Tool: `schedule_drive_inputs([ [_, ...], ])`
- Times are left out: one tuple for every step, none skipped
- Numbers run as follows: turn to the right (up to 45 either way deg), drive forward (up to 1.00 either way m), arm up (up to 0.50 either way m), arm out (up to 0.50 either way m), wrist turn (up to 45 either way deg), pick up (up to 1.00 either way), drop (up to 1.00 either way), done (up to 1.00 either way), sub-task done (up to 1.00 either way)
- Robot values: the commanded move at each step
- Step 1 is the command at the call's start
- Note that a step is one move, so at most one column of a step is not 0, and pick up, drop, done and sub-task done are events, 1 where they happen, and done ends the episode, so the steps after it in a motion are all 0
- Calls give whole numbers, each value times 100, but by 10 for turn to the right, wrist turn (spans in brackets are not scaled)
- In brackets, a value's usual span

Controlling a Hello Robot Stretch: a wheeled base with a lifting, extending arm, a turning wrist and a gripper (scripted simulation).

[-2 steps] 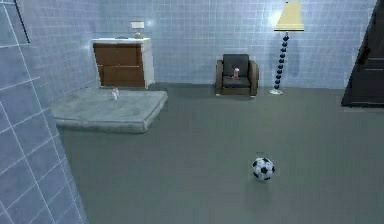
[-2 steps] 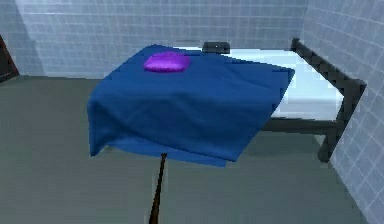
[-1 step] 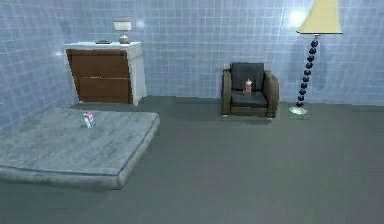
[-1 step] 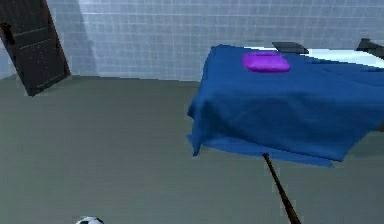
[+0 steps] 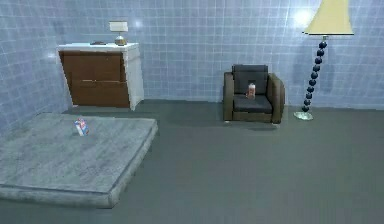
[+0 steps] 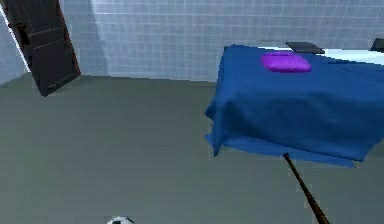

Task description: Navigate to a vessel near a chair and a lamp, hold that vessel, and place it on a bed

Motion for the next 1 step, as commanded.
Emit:
schedule_drive_inputs([
  [60, 0, 0, 0, 0, 0, 0, 0, 0],
])
